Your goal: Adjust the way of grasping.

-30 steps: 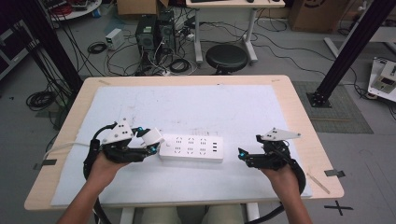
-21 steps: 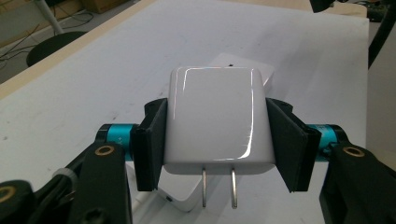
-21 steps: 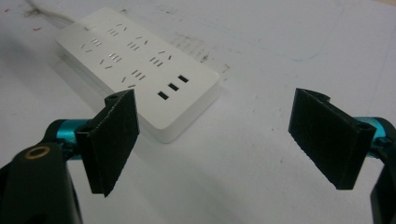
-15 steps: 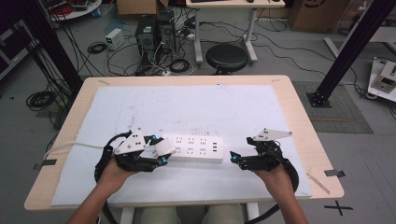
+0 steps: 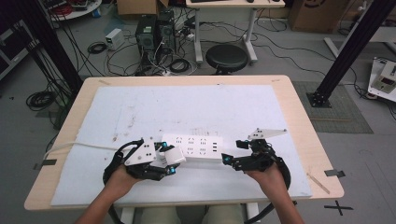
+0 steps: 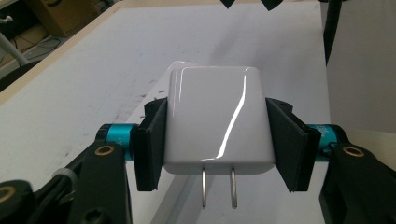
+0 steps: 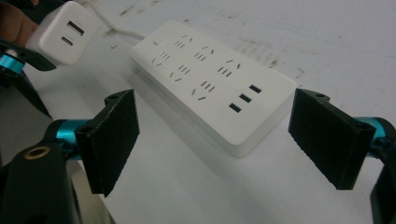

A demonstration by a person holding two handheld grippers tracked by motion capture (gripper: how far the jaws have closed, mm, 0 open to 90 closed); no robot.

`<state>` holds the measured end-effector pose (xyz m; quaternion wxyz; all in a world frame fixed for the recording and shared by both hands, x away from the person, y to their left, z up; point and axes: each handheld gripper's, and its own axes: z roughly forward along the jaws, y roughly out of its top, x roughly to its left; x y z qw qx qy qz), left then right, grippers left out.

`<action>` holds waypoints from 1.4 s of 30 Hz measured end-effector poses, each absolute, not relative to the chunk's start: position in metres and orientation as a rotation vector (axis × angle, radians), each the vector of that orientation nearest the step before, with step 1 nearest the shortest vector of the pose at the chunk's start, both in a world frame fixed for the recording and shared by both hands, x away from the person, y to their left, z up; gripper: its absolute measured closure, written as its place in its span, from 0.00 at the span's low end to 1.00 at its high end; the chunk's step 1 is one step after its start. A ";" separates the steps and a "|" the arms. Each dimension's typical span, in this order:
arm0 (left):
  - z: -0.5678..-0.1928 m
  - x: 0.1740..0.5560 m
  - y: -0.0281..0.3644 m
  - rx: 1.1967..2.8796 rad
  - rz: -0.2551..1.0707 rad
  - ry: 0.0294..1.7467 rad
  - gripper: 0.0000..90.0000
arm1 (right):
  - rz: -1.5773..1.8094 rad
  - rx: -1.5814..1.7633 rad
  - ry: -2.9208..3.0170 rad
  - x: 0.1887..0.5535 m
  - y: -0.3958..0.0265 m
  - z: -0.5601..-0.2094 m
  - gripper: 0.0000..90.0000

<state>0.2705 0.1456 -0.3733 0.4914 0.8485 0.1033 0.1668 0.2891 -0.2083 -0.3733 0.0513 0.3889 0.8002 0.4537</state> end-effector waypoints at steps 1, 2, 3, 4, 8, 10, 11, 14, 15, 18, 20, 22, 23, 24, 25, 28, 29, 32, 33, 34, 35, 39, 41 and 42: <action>-0.374 0.270 0.144 2.064 0.405 0.242 0.47 | 1.391 1.188 2.442 0.289 -0.207 -0.374 0.19; -0.375 0.270 0.142 2.067 0.405 0.238 0.47 | 1.398 1.194 2.447 0.289 -0.206 -0.375 0.19; -0.377 0.270 0.140 2.068 0.405 0.233 0.47 | 1.412 1.202 2.454 0.290 -0.205 -0.375 0.19; -0.378 0.269 0.139 2.071 0.405 0.231 0.47 | 1.423 1.209 2.461 0.290 -0.204 -0.376 0.19; -0.387 0.270 0.131 2.090 0.403 0.224 0.47 | 1.429 1.216 2.487 0.289 -0.199 -0.382 0.19; -0.393 0.270 0.126 2.096 0.407 0.231 0.47 | 1.431 1.226 2.499 0.288 -0.197 -0.385 0.19; -0.395 0.270 0.124 2.106 0.412 0.228 0.47 | 1.433 1.230 2.507 0.287 -0.196 -0.387 0.19; -0.401 0.269 0.117 2.125 0.424 0.210 0.47 | 1.439 1.232 2.535 0.287 -0.192 -0.392 0.19; -0.403 0.268 0.114 2.132 0.430 0.202 0.47 | 1.435 1.236 2.546 0.286 -0.191 -0.394 0.19; -0.407 0.266 0.107 2.152 0.448 0.173 0.47 | 1.447 1.241 2.566 0.287 -0.187 -0.396 0.19; -0.408 0.265 0.103 2.155 0.453 0.159 0.47 | 1.454 1.247 2.580 0.288 -0.185 -0.398 0.19; -0.409 0.264 0.099 2.159 0.462 0.144 0.47 | 1.465 1.243 2.596 0.288 -0.182 -0.399 0.19; -0.409 0.263 0.097 2.159 0.464 0.137 0.47 | 1.467 1.239 2.609 0.289 -0.181 -0.399 0.19; -0.409 0.263 0.096 2.160 0.468 0.127 0.47 | 1.475 1.238 2.614 0.289 -0.179 -0.400 0.19; -0.409 0.263 0.094 2.158 0.473 0.121 0.47 | 1.480 1.252 2.626 0.289 -0.178 -0.400 0.19; -0.409 0.261 0.091 2.156 0.481 0.102 0.47 | 1.510 1.274 2.655 0.290 -0.175 -0.402 0.19; -0.409 0.261 0.090 2.152 0.484 0.098 0.47 | 1.521 1.281 2.659 0.291 -0.174 -0.403 0.19; -0.408 0.261 0.088 2.149 0.494 0.089 0.47 | 1.533 1.305 2.684 0.293 -0.172 -0.404 0.19; -0.408 0.261 0.087 2.145 0.497 0.086 0.47 | 1.540 1.312 2.694 0.293 -0.171 -0.404 0.19; -0.408 0.260 0.087 2.141 0.496 0.085 0.47 | 1.555 1.317 2.701 0.294 -0.170 -0.405 0.19; -0.408 0.261 0.086 2.142 0.499 0.079 0.47 | 1.565 1.331 2.708 0.294 -0.169 -0.405 0.19; -0.408 0.260 0.085 2.135 0.498 0.068 0.47 | 1.601 1.369 2.732 0.298 -0.168 -0.406 0.19; -0.407 0.260 0.085 2.134 0.501 0.065 0.47 | 1.617 1.396 2.737 0.299 -0.168 -0.407 0.18; -0.407 0.260 0.085 2.134 0.501 0.065 0.47 | 1.622 1.403 2.744 0.300 -0.167 -0.407 0.19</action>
